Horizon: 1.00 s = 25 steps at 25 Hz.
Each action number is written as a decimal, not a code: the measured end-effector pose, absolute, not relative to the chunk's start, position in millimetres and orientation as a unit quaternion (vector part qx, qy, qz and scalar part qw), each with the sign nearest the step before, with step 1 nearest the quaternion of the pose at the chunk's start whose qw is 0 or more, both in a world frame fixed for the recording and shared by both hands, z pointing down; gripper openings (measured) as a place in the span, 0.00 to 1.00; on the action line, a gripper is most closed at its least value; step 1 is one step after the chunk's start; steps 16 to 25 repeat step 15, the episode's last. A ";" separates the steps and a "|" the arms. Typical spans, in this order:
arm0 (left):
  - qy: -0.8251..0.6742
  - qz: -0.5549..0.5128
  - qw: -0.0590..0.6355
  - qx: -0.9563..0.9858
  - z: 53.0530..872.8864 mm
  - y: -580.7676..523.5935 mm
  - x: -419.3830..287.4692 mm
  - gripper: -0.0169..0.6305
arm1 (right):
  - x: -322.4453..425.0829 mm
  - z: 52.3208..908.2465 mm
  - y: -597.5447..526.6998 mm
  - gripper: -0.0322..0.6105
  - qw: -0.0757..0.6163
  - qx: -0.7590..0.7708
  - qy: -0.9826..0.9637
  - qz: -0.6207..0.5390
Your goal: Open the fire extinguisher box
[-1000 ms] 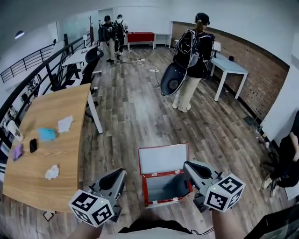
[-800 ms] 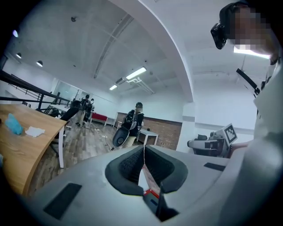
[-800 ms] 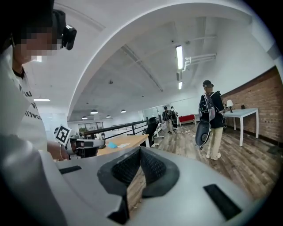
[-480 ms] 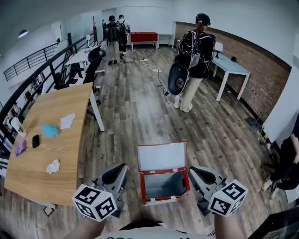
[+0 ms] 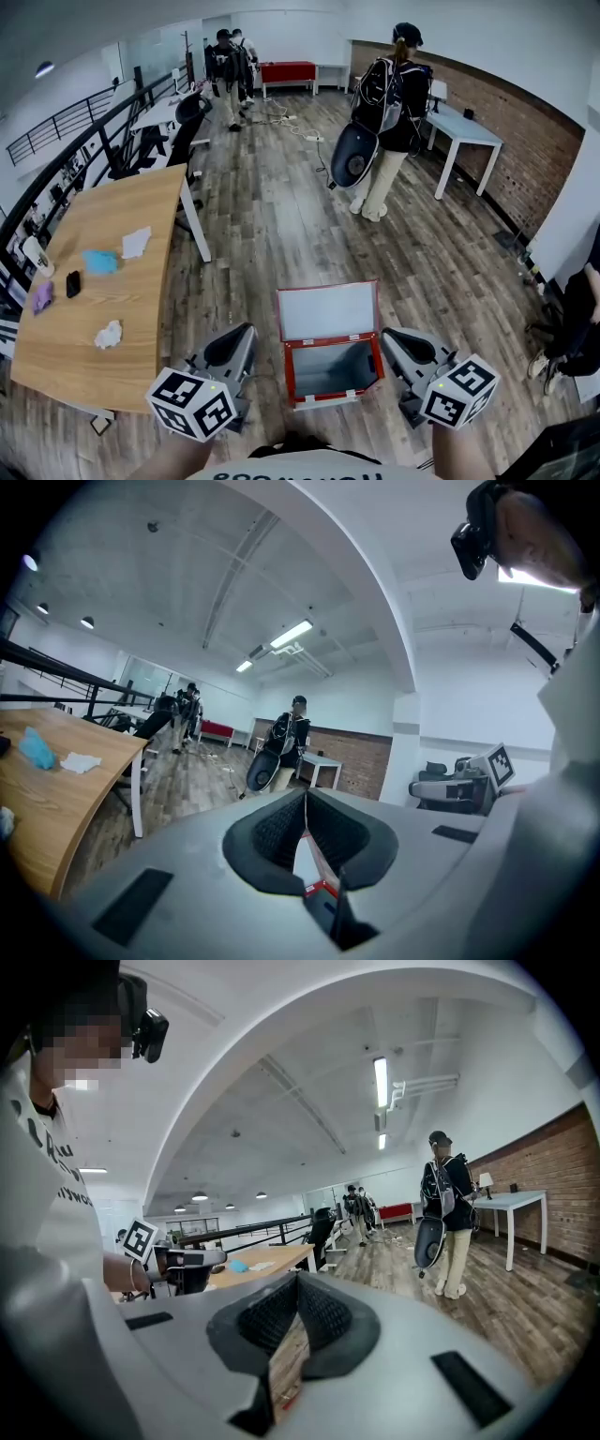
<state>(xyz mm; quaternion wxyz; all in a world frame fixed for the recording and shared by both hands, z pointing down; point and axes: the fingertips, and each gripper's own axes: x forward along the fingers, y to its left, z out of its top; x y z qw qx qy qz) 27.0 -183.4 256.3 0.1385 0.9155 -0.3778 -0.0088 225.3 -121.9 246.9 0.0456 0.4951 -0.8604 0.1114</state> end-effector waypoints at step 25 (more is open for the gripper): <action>-0.366 -0.011 0.130 0.921 253.1 -194.1 30.6 0.04 | 231.2 246.8 -129.2 0.06 0.050 0.509 -0.853 0.101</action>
